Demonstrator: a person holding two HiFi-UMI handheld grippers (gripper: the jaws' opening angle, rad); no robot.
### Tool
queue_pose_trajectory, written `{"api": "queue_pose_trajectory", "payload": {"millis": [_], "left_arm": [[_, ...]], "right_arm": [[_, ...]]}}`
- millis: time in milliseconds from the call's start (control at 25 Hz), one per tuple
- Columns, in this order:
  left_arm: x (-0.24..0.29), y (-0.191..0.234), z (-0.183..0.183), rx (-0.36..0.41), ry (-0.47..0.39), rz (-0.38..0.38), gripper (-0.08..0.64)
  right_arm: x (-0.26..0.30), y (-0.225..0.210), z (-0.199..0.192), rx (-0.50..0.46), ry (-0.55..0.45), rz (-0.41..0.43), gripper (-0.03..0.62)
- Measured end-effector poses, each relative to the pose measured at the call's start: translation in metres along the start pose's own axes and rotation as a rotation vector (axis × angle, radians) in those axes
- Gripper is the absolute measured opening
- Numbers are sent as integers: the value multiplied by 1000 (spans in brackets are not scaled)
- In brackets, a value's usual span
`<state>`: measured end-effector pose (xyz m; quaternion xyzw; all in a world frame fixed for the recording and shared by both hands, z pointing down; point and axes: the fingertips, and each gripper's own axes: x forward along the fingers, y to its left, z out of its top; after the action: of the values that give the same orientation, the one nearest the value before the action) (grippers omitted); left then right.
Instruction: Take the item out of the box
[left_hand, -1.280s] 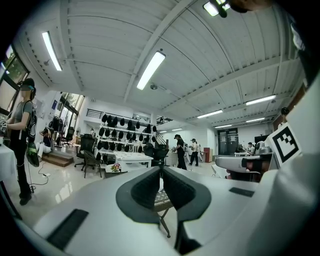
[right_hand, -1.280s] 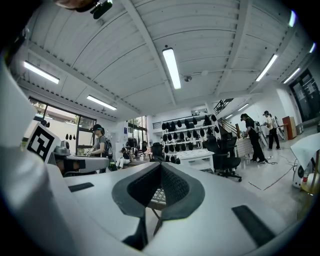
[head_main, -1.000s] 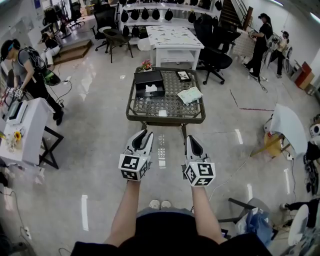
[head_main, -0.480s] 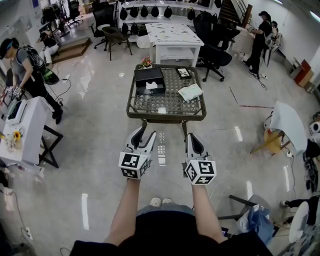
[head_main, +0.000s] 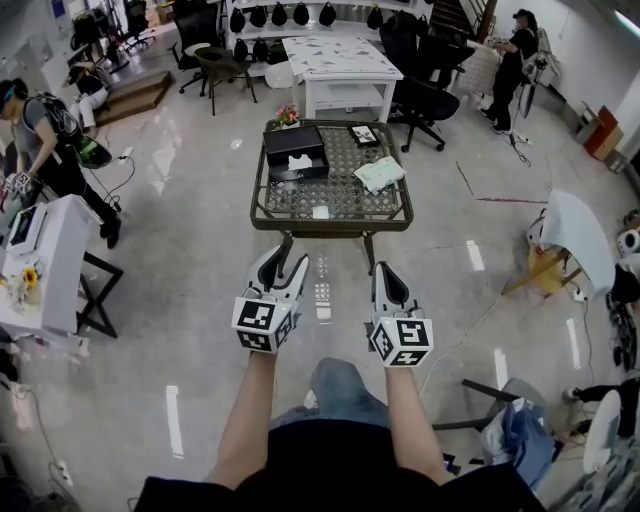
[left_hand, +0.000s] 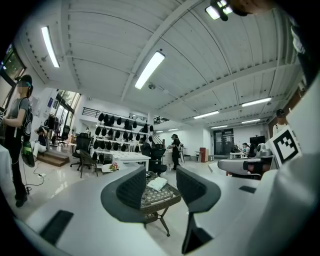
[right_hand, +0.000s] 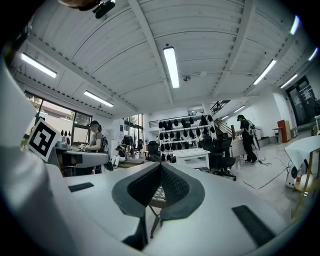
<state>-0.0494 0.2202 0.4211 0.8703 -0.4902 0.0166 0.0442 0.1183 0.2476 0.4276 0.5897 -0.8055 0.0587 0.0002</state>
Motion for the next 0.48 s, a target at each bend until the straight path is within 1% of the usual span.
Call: {"api": "queue_pose_trajectory", "payload": {"millis": [280,480], "left_arm": [[21,12,1,-1,-4,-8,190],[42,31,6,8,-12,2,190]], "right_arm": [[22,-8,3,8,-10,-5,3],[51,-16,6,11,-17,-1,3]]}}
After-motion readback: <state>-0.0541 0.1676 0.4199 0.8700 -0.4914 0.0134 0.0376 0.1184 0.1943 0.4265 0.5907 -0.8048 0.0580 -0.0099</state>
